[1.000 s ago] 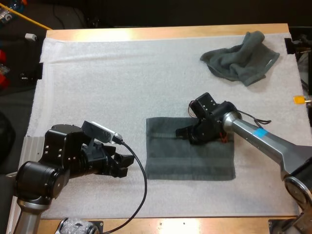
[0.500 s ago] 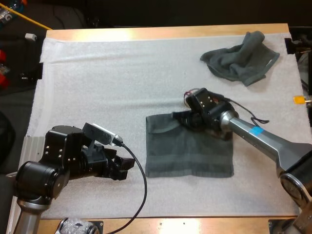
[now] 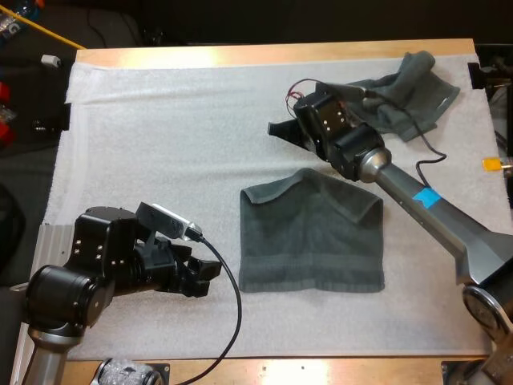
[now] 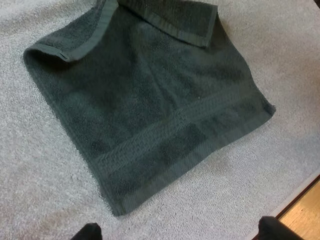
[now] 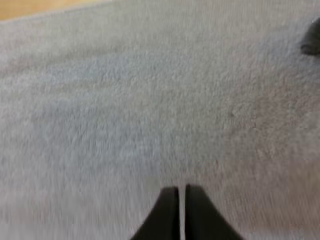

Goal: Pick towel from pile, fold and stack

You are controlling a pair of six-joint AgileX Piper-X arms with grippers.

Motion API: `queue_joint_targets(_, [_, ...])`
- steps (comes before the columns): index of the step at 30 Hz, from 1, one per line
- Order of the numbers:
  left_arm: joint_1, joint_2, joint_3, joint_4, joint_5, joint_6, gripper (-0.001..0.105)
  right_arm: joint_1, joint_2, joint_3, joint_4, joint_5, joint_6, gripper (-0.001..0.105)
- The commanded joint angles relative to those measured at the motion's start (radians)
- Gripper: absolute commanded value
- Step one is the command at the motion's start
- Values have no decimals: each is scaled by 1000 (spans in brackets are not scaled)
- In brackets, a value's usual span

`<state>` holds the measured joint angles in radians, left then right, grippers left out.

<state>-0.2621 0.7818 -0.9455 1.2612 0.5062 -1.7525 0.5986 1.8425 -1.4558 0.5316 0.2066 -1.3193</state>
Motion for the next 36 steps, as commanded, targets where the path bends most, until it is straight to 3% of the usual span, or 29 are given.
queue_joint_targets(1, [1,-3,-2,6,7,2,60,-3,-24,-8,41,-8,-37,0])
queue_joint_targets(5, [1,-3,-2,6,7,6,60,-3,-57,-8,168,-129,-120,0])
queue_joint_targets(9, [1,-3,-2,6,7,6,60,5,-62,-8,265,-331,-137,0])
queue_joint_targets(12, [1,-3,-2,6,7,6,60,25,-59,9,298,-410,-138,0])
queue_joint_targets(19, [1,-3,-2,6,7,6,60,100,-26,78,274,-421,-142,0])
queue_joint_targets(26, [1,-3,-2,6,7,6,60,119,84,78,238,-436,-80,0])
queue_joint_targets(33, [1,-3,-2,6,7,6,60,115,153,52,87,-427,41,0])
queue_joint_targets(36, [1,-3,-2,6,7,6,60,106,164,42,-9,-377,114,0])
